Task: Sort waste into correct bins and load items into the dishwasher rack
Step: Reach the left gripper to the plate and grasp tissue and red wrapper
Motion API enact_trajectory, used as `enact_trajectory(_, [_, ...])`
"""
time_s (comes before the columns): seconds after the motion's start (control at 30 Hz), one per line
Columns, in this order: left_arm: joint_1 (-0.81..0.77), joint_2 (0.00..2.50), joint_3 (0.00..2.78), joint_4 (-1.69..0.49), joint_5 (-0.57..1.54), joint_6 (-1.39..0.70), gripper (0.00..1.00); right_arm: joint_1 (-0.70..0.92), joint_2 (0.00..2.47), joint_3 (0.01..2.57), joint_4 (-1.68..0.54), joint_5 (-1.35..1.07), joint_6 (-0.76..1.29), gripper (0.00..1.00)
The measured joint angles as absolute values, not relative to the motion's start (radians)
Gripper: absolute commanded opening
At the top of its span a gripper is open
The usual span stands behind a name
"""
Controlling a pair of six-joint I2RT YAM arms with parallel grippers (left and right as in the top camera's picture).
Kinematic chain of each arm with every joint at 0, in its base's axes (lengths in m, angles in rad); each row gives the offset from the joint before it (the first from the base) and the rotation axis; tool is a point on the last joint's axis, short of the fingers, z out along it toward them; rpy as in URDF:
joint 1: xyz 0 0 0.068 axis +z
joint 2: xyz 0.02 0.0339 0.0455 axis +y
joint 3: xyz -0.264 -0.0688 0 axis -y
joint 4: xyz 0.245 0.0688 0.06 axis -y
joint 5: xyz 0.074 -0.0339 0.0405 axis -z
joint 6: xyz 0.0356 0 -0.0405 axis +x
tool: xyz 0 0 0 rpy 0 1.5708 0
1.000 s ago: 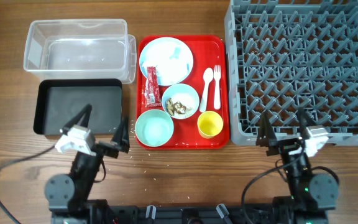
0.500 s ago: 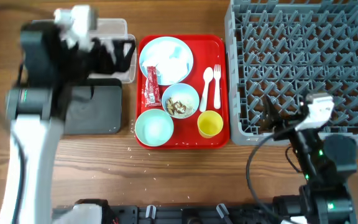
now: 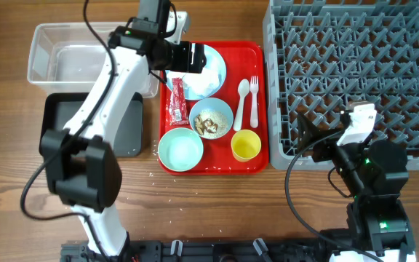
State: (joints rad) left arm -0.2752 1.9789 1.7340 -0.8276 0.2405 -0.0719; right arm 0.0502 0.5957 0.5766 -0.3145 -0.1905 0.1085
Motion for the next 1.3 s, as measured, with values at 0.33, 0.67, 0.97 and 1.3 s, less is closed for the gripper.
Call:
enact_trajectory(0.33, [-0.275,2.159,1.735,-0.776,0.097,-0.136,0.87,0.05,0.596,0.577,-0.355,-0.192,0.172,1.0])
enact_trajectory(0.67, [-0.309,2.185,1.735,-0.749,0.089,-0.137,0.89,0.05,0.596,0.577,-0.364,-0.192,0.202,1.0])
enact_trajectory(0.97, [-0.327,2.265,1.735,-0.698,0.079,-0.139,0.47,0.05,0.596,0.577,-0.369,-0.192,0.201,1.0])
enact_trajectory(1.3, [-0.329,2.272,1.736,-0.687,0.079,-0.144,0.04,0.05,0.605,0.577,-0.39,-0.192,0.202,1.0])
